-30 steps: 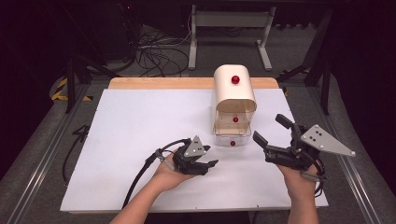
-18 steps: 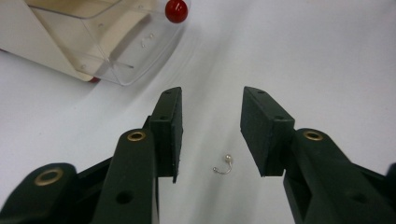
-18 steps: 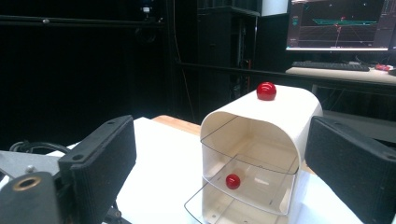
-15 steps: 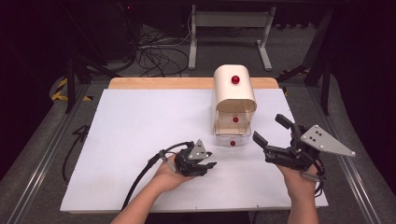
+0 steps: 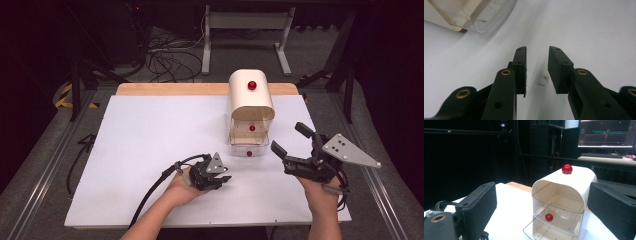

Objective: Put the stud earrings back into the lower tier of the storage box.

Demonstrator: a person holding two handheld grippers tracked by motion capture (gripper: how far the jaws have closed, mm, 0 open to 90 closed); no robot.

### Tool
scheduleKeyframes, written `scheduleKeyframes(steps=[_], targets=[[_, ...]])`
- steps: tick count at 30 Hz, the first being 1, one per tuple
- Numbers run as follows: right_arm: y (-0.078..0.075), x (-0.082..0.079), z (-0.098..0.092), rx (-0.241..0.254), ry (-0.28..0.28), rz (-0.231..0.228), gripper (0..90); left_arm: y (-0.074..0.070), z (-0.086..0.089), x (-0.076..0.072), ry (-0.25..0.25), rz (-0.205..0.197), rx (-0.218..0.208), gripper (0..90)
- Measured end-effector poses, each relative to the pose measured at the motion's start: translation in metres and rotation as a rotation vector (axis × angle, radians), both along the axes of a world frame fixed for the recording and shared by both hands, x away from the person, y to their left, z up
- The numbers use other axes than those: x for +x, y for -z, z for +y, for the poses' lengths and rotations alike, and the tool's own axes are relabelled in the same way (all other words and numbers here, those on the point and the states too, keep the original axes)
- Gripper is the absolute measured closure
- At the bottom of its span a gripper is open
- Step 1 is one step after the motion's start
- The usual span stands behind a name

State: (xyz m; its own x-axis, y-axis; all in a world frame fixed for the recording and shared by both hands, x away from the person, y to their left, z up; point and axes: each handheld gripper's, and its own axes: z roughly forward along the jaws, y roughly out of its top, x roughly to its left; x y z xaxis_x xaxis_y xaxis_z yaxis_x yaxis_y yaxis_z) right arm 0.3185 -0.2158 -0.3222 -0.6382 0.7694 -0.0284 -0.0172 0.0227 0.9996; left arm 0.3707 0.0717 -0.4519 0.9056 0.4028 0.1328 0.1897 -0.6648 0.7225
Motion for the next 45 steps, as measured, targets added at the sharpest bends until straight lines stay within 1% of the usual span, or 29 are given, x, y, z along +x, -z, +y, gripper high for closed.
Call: scheduleKeyframes(steps=[2,3,7,9,11,12,18,20,23,27,30,32,33,35,36,37,39,40,41,45], targets=[[0.0,0.0,0.0,0.001,-0.001,-0.001,9.6,0.001,0.0,0.0,0.001,0.002,0.005,69.7],[0.0,0.0,0.0,0.004,-0.003,-0.001,9.6,0.002,-0.001,0.0,0.007,0.01,0.003,70.2],[0.0,0.0,0.001,0.002,-0.003,0.001,9.6,0.005,-0.003,0.0,0.009,0.009,0.036,71.3],[0.0,0.0,0.001,0.0,-0.004,0.0,9.6,0.007,-0.004,0.0,0.001,0.016,0.052,71.9],[0.0,0.0,0.001,-0.002,-0.004,-0.002,9.6,0.008,-0.004,0.0,-0.009,0.02,0.056,71.8],[0.0,0.0,0.001,-0.001,-0.005,-0.002,9.6,0.008,-0.005,0.001,0.0,0.011,0.057,71.8],[0.0,0.0,0.0,-0.001,-0.005,-0.004,9.6,0.009,-0.006,0.001,0.005,0.013,0.058,72.9],[0.0,0.0,0.0,-0.001,-0.004,-0.005,9.6,0.01,-0.007,0.001,0.008,0.009,0.065,73.7],[0.0,0.0,0.0,0.001,-0.004,-0.004,9.6,0.012,-0.008,0.001,0.005,0.014,0.08,74.3],[0.0,0.0,0.0,0.001,-0.002,-0.005,9.6,0.013,-0.008,0.001,-0.006,0.034,0.075,75.1],[0.0,0.0,0.0,0.001,-0.004,-0.003,9.6,0.013,-0.008,0.002,0.002,0.046,0.07,78.6],[0.0,0.0,0.0,0.002,-0.003,0.0,9.6,0.013,-0.008,0.003,-0.003,0.064,0.06,79.9],[0.0,0.0,0.0,0.005,-0.004,0.0,9.6,0.012,-0.007,0.003,-0.011,0.08,0.061,80.4],[0.0,0.0,0.0,0.005,-0.005,-0.001,9.6,0.013,-0.006,0.004,-0.015,0.094,0.049,80.7],[0.0,-0.001,0.0,0.005,-0.004,-0.002,9.6,0.014,-0.006,0.005,-0.012,0.09,0.037,80.9],[0.0,-0.001,0.0,0.005,-0.004,-0.002,9.6,0.015,-0.004,0.005,-0.011,0.094,0.032,81.2],[0.0,-0.001,0.0,0.004,-0.005,-0.003,9.6,0.017,-0.001,0.006,-0.011,0.097,0.006,83.0],[0.0,0.0,0.0,0.005,-0.006,-0.004,9.6,0.018,0.0,0.007,-0.018,0.11,-0.008,84.8],[0.0,0.0,0.0,0.003,-0.007,-0.006,9.6,0.018,0.0,0.007,-0.022,0.109,-0.012,85.6],[0.0,-0.001,0.0,0.004,-0.005,-0.003,9.6,0.017,-0.001,0.005,-0.015,0.091,0.001,85.7]])
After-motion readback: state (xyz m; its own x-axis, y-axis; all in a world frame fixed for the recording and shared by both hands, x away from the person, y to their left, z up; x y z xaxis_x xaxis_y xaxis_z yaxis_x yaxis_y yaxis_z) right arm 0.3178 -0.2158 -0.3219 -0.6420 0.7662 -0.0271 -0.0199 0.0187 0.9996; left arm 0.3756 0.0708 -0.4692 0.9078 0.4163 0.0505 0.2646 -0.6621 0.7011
